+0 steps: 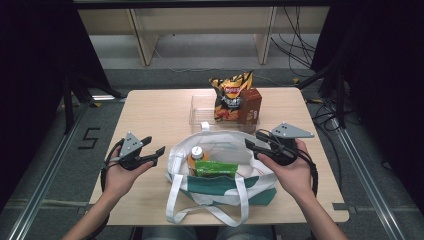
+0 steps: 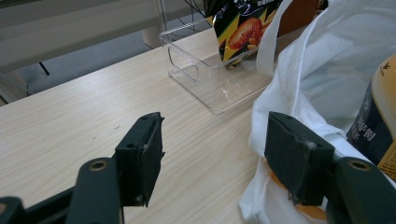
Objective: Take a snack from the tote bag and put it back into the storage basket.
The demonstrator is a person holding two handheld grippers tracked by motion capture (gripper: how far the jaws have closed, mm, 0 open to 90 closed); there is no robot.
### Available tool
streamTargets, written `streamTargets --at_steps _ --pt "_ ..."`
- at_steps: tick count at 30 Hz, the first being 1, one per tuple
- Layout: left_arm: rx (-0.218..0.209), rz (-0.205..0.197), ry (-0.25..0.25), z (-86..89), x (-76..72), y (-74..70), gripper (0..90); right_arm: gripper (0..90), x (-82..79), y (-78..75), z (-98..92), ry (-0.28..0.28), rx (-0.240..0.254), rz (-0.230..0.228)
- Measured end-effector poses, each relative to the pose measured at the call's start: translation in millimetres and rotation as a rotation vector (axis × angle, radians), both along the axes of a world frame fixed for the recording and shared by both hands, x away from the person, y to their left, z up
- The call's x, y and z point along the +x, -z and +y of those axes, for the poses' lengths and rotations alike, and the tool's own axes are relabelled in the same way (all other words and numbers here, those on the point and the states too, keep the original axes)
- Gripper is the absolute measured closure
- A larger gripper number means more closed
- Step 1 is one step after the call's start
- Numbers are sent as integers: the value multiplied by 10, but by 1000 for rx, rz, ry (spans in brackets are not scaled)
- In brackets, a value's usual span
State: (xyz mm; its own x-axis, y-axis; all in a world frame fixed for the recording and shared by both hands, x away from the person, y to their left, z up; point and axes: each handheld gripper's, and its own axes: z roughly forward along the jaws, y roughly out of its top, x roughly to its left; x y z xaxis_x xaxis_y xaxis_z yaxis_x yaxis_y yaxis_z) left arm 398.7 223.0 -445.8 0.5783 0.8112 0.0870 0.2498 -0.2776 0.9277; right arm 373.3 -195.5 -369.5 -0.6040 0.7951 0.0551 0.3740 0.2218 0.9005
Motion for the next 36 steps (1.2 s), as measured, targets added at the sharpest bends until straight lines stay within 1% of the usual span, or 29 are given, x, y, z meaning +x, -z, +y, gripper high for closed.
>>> streamTargets --at_steps 2,3,4,5,6,7,8,9,10,12,13,14,15,17,18,19,20,21,22,24,25,27,28,30,31,32,34,35,36 --pt "3 -3 2 2 2 -2 367 524 -28 3 7 -15 -19 -12" --pt "1 -1 0 1 1 -1 367 524 -54 15 41 -11 1 -6" --pt "-1 0 -1 -1 0 0 367 523 -62 15 42 -23 -14 -19" --pt "0 -1 0 -2 1 0 367 523 -75 15 51 -37 -12 -1" --pt "0 -1 0 -2 1 0 367 522 -82 25 60 -36 -13 -20" --pt "0 -1 1 -2 1 0 367 522 -100 23 71 -42 -8 1" --pt "0 -1 1 -2 1 0 367 520 -113 35 91 -34 -5 -12" --pt "0 -1 1 -1 1 -1 367 520 -112 30 86 -65 -22 -9" --pt "-2 0 2 1 2 -1 366 518 -139 35 102 -58 -13 4" --pt "-4 -6 8 7 11 -1 367 517 -164 48 119 -75 -9 2" --pt "-4 -6 7 8 11 -1 367 516 -176 52 134 -69 5 7" --pt "-3 -6 8 9 12 -2 367 515 -196 44 130 -73 -12 21" --pt "-2 -7 8 11 12 -3 367 513 -181 59 130 -96 -14 -10" --pt "-3 -2 -1 12 3 -6 367 512 -221 63 149 -86 -13 4" --pt "-2 -3 -1 15 2 -7 367 511 -231 72 165 -86 2 9" --pt "-1 -4 -1 18 4 -7 367 510 -237 76 160 -95 -14 8" --pt "-1 -4 -1 20 5 -5 367 509 -254 87 171 -103 -2 29" --pt "-5 -8 6 20 16 1 367 508 -261 93 169 -108 -9 34" --pt "2 3 -6 21 5 0 367 506 -276 99 176 -110 -2 48" --pt "-1 3 -5 22 10 6 367 503 -274 114 166 -125 -15 33" --pt "-4 1 -3 23 10 7 367 501 -274 129 174 -138 -9 34" --pt "-8 -7 5 24 19 7 368 498 -309 137 189 -119 0 65" --pt "-10 -8 4 23 18 6 368 497 -303 147 188 -127 -6 55" --pt "-10 -9 6 23 19 6 368 494 -314 164 207 -134 18 74" --pt "-10 -9 6 22 18 8 368 493 -302 168 203 -144 13 58" --pt "-10 -9 7 22 17 9 368 492 -315 172 214 -135 18 63" --pt "-10 -2 -2 21 8 10 368 490 -312 182 215 -146 10 65" --pt "-9 -2 -2 21 8 10 369 490 -335 181 223 -137 13 82" --pt "-8 -1 -1 21 8 11 368 489 -339 188 225 -130 11 79"
